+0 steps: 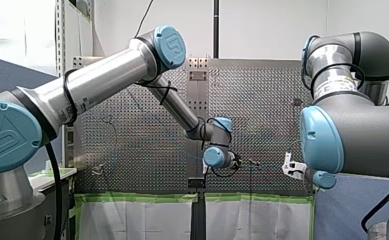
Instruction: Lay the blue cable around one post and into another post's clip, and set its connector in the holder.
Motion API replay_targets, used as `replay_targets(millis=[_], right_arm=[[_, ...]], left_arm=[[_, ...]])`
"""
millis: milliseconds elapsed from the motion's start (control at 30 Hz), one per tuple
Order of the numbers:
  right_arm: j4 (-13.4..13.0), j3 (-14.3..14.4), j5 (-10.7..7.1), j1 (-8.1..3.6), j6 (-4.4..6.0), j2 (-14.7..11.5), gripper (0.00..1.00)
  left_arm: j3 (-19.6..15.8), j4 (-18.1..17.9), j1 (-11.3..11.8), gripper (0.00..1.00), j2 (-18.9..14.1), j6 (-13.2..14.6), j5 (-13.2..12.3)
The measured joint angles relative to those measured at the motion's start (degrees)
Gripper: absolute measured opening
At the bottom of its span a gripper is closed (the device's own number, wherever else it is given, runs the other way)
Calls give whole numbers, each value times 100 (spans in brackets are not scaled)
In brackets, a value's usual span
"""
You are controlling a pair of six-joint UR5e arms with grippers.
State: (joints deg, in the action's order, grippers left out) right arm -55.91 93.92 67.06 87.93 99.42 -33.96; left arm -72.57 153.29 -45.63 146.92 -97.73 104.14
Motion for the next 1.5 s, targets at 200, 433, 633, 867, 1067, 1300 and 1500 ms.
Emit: replay_targets(millis=[200,433,633,867,1067,1300,1500], right_arm=[[0,0,7,9,0,-1,0],[0,0,14,11,0,0,0],[0,0,11,12,0,0,0],[0,0,17,12,0,0,0],[4,0,11,12,0,1,0],[9,0,7,13,3,4,0],[15,1,3,13,15,5,0]], left_arm=[[0,0,4,100,1,-15,-3],[0,2,7,100,0,-29,-5],[0,1,8,100,0,-34,-11],[-1,1,11,100,0,-56,-12],[-1,14,33,100,-2,-63,0],[-16,168,40,100,-14,18,-3],[-231,172,-4,100,-203,146,13]])
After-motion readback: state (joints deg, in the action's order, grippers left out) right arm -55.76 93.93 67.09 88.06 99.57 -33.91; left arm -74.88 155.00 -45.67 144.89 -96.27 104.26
